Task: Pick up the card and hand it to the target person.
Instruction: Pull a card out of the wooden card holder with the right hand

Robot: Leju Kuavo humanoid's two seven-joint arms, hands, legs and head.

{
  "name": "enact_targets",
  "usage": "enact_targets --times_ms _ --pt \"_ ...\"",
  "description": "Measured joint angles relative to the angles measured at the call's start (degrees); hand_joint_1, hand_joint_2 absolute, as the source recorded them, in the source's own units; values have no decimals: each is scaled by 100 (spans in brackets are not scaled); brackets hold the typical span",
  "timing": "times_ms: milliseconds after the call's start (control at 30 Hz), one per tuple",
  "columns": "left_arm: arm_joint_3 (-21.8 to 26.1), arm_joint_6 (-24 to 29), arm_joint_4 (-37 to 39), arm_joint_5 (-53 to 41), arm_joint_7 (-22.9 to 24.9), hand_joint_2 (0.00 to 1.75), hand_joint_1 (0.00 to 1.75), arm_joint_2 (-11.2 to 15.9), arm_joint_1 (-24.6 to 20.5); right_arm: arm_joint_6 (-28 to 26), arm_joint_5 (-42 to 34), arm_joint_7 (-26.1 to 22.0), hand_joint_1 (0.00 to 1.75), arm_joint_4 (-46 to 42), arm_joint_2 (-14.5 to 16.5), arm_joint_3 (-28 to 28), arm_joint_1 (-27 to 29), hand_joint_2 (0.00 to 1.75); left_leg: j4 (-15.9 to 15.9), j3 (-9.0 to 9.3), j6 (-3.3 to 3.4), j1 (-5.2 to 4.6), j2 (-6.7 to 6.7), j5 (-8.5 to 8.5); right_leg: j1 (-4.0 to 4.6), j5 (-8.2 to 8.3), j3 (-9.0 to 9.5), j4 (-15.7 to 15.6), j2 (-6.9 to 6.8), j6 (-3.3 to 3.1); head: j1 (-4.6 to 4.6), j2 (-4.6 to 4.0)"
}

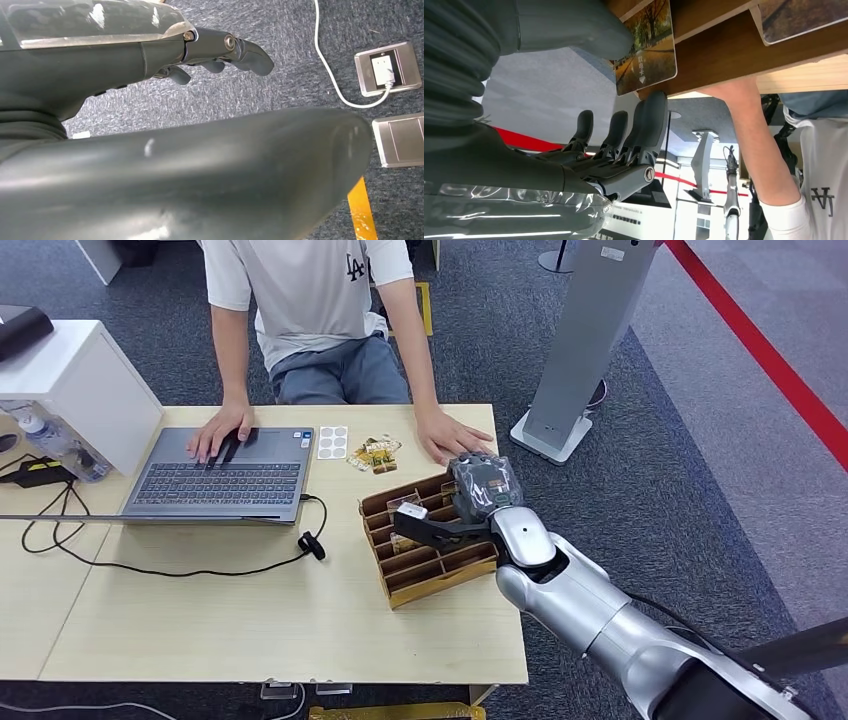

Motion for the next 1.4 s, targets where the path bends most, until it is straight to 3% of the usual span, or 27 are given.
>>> enact_targets --times_ms 300,400,700,900,1100,1400 --pt "-31 8 0 34 0 0 0 0 0 -57 -55 -1 90 147 45 40 -6 175 0 0 0 0 0 0 0 0 0 0 0 0 0 0" --pt "-42 9 0 40 0 0 0 0 0 -60 -61 1 98 180 49 62 -7 175 0 0 0 0 0 0 0 0 0 0 0 0 0 0" --pt "-66 10 0 49 0 0 0 0 0 -102 -87 7 160 272 66 77 -9 175 0 2 0 0 0 0 0 0 0 0 1 0 1 0" --pt "-103 -71 0 34 0 0 0 0 -1 -112 -94 8 155 279 66 75 -14 175 0 6 0 0 1 0 0 1 2 0 1 0 -1 0" --pt "-136 -963 0 144 -229 0 0 39 2 -112 -87 -7 155 279 66 73 -15 175 0 7 1 0 1 1 0 3 4 0 1 -1 1 0" --pt "-138 -967 0 218 -249 0 0 103 1 -113 -76 -57 155 279 68 71 -16 175 0 8 1 0 1 2 0 5 4 0 2 -2 -4 0"
